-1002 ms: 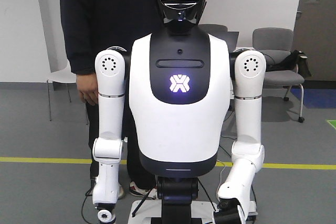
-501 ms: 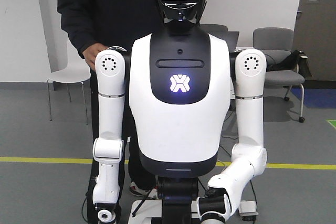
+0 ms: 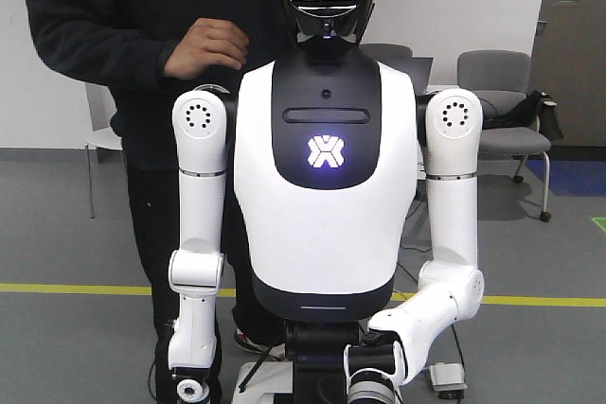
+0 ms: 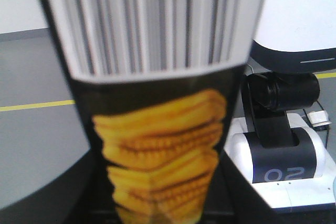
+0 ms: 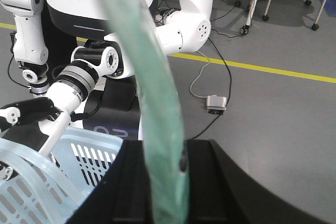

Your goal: Pick snacks and fruit into basket

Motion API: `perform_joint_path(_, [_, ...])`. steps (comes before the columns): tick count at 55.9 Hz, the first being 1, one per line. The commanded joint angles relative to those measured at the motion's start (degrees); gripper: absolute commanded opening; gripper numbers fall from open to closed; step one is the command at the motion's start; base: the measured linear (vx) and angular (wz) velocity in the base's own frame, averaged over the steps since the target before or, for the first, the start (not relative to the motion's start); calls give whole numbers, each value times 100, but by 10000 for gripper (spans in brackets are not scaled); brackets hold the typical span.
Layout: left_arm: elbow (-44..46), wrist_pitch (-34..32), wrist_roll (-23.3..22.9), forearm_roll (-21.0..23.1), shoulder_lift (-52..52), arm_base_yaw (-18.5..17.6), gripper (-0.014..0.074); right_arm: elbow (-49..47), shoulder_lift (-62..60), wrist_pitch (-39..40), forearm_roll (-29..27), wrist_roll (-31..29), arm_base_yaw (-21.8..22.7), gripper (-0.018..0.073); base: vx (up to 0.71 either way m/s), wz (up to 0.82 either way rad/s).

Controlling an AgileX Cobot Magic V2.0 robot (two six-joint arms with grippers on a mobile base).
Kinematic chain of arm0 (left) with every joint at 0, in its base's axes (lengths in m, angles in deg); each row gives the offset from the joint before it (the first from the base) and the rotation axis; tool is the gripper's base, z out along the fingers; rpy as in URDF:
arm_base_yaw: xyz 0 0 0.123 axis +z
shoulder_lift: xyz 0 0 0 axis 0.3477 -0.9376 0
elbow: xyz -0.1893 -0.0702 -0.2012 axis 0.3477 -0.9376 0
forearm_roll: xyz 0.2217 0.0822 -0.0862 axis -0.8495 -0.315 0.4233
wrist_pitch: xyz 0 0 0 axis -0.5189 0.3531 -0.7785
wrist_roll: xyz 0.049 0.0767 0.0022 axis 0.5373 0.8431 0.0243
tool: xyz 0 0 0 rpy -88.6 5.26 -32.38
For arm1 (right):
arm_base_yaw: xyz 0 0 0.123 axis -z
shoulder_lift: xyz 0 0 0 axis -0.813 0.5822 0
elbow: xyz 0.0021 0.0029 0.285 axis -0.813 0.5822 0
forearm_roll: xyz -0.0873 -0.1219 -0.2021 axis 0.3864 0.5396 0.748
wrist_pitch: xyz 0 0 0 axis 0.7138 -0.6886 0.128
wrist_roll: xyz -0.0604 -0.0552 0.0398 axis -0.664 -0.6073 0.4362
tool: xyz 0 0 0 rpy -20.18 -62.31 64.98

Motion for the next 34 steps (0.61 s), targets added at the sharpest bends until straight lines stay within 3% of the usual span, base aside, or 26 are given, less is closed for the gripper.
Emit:
perform_joint_path(1, [220, -547, -28, -29, -50, -2, 127, -176, 39, 527, 16, -25, -13, -9, 0, 0])
perform_joint_path(34, [220, -547, -28, -29, -50, -2, 127, -176, 39, 1067, -29, -62, -19, -9, 0, 0])
